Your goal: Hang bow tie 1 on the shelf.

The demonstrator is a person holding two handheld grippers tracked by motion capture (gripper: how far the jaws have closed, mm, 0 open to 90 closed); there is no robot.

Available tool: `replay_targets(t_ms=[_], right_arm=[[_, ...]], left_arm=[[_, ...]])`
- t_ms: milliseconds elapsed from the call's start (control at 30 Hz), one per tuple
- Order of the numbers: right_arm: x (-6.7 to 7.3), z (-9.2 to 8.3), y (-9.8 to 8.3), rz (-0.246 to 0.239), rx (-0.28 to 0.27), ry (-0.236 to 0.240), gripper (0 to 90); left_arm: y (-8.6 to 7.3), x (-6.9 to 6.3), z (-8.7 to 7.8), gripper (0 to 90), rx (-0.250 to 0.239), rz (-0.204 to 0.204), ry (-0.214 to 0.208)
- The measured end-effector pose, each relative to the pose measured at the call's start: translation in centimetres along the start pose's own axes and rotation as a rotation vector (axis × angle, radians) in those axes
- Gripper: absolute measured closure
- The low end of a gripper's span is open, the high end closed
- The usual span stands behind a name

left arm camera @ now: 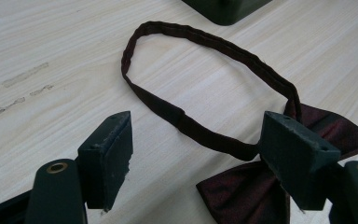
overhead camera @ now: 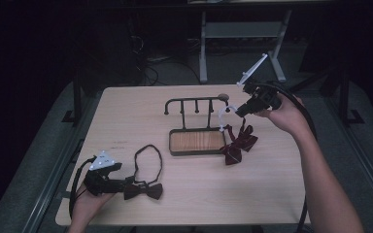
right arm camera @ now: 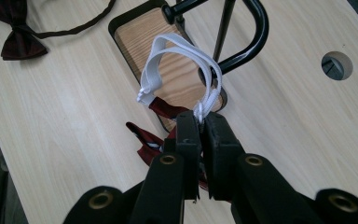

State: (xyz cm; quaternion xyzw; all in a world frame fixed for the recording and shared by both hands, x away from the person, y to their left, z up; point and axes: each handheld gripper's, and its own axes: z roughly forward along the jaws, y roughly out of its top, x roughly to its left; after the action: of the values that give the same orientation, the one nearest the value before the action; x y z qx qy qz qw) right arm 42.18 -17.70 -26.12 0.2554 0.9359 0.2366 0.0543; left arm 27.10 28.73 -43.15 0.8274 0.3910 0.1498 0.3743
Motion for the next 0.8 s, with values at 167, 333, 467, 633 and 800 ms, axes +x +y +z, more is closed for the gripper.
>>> replay_targets(t_ms=[167,333,467,633,800], right_arm=[[-0.7,0.1,0.3,0.017,0.008,-0.012,85.1],[-1.3,0.3,0.4,0.045,0.0,-0.016,85.1],[-1.8,0.5,0.3,0.062,-0.001,-0.024,85.0],[-2.2,0.6,0.2,0.084,0.002,-0.028,84.3],[-2.3,0.8,0.3,0.084,-0.002,-0.03,83.1]], left_arm=[[0.0,0.0,0.0,26.3,0.003,0.004,-0.002],[0.0,0.0,0.0,26.3,0.005,0.009,-0.003],[0.0,-0.1,0.0,26.3,0.006,0.01,-0.003],[0.1,-0.1,0.0,26.3,0.007,0.009,-0.008],[0.0,-0.1,0.0,26.3,0.005,0.006,-0.007]])
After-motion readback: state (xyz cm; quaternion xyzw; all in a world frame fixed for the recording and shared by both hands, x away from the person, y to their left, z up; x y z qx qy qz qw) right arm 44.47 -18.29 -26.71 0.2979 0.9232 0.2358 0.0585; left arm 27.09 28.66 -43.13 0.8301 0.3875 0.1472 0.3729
